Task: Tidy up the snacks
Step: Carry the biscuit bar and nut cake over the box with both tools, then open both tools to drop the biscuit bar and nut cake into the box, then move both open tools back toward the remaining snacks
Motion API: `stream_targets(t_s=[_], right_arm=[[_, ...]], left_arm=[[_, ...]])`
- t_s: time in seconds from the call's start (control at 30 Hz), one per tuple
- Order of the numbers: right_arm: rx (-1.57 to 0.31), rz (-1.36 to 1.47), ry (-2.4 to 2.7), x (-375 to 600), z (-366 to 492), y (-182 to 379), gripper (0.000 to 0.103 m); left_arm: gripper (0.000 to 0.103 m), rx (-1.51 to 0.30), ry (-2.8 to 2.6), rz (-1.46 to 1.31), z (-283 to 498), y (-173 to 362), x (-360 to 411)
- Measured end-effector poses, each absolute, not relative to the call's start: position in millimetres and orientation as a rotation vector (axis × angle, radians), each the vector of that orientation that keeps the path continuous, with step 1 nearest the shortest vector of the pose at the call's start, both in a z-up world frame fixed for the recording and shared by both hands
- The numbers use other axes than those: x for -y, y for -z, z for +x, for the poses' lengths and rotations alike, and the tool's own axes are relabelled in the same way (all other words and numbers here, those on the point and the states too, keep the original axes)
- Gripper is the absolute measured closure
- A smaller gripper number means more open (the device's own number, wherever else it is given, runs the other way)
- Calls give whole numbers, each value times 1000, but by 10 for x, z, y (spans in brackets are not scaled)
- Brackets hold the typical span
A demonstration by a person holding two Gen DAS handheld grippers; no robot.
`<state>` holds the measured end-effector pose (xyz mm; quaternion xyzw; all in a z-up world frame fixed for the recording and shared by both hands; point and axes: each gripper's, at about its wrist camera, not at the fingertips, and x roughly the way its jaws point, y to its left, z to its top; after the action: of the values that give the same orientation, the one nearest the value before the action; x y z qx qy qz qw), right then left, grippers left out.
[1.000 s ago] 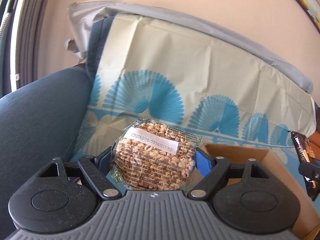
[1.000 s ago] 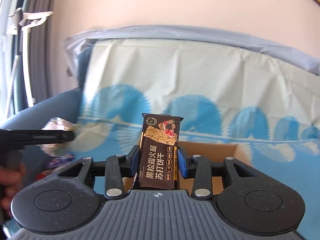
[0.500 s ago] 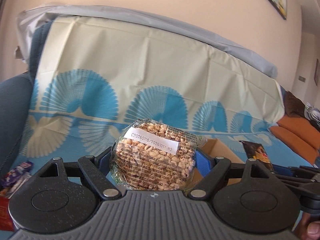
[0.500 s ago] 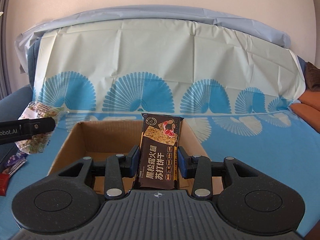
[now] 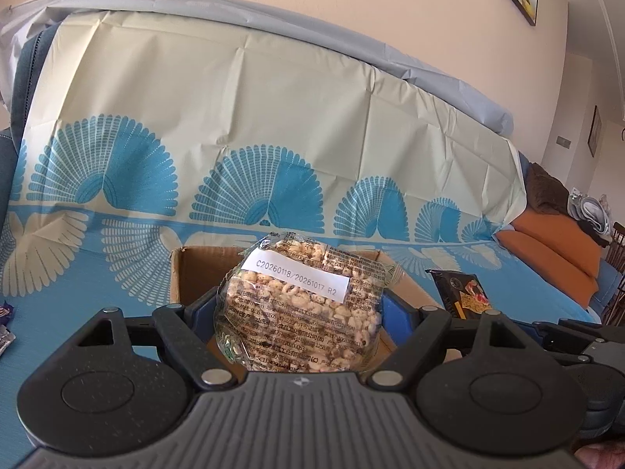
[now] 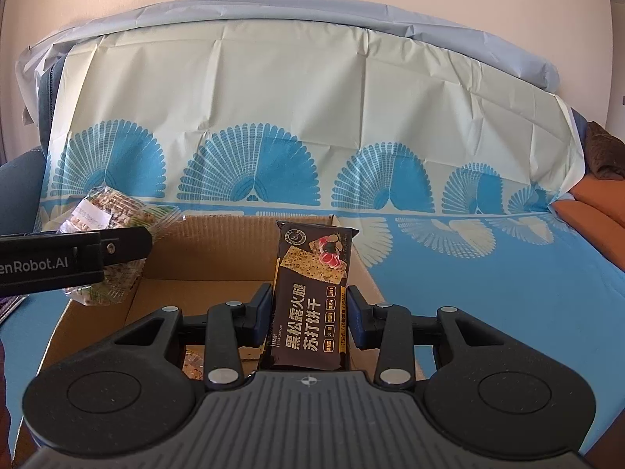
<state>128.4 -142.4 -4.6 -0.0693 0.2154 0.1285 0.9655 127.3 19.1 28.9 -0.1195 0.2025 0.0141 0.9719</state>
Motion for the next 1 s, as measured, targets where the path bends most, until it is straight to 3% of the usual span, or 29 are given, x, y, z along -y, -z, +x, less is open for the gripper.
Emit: stream_targets(t_s=[0.8,0.87,1.0], right_arm=[[-433,-156,-269,1423,1291,46,62],[-430,-159,-259,1419,1293,45,50],[-419,-163,-250,1424,1288,35,45]], left_arm=[[15,-420,-13,-252,1287,-278,-180],[14,-430,-15,-256,1303,-268,-178],[13,-426,-29,-268,1306,-275,-201]])
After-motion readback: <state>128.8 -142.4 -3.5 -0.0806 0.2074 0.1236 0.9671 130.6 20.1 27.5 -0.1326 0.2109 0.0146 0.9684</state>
